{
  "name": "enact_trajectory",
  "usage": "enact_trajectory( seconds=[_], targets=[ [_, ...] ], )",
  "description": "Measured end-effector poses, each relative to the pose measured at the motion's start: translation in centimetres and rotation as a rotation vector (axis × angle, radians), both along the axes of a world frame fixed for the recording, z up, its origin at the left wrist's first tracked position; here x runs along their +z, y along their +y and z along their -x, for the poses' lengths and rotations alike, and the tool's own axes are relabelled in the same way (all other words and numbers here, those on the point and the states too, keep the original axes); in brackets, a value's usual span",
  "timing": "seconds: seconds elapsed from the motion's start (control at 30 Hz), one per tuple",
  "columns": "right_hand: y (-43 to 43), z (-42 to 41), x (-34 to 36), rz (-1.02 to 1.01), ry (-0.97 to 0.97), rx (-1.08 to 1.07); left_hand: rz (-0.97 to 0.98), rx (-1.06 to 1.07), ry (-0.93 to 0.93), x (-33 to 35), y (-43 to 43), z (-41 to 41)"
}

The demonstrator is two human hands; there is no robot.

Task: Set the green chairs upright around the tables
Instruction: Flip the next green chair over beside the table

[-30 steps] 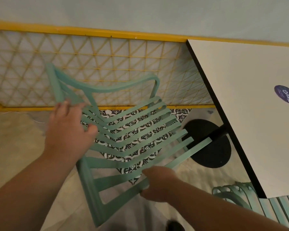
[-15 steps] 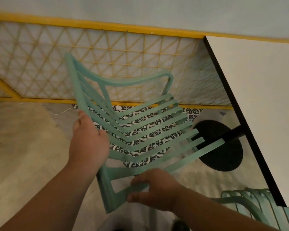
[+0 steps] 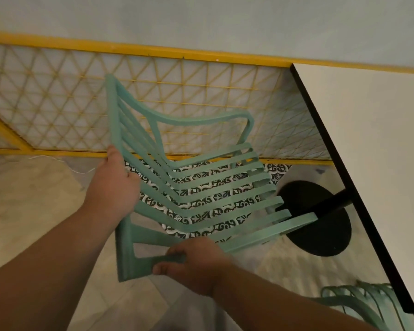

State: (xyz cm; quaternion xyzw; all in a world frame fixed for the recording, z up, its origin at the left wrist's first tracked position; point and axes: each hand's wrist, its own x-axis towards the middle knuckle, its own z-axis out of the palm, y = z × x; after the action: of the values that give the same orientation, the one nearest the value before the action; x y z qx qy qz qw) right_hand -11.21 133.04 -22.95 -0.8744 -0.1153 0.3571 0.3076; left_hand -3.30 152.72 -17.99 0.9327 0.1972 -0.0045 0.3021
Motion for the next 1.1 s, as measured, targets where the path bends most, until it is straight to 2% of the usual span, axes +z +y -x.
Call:
enact_trajectory(
  seconds=[0.2,0.83,0.93,1.0,1.03,1.07,1.1],
  targets=[
    [2.6,-1.3,-0.9,-0.071,0.007,-0.106,-0.048,-0.047,-0.005,0.4,1.8,-2.6],
    [8.2,-7.0,-0.8,-0.033,-0.093,-0.112,-0.193,-0.158,0.025,1.0,5.3,-10.4],
    [6.3,-7.4,-1.1,-0.068,-0.019,-0.153,-0.224,-0.159,0.052,1.6,5.4,-10.5],
    [2.7,-7.6,-1.5,-0.071,0.032,-0.238,-0.463,-0.183,0.049,2.2,4.3,-9.1],
    [0.5,-7.8,-1.8,-0.022,-0.001,-0.266,-0.589,-0.235,-0.013,2.4,3.1,-7.8],
    [-1.8,-8.0,-2.4,0.054,-0.046,-0.298,-0.613,-0.318,-0.112,2.4,1.3,-6.2],
    [-3.9,-8.3,-3.0,0.135,-0.085,-0.318,-0.542,-0.417,-0.169,1.9,-0.9,-4.5]
  ],
)
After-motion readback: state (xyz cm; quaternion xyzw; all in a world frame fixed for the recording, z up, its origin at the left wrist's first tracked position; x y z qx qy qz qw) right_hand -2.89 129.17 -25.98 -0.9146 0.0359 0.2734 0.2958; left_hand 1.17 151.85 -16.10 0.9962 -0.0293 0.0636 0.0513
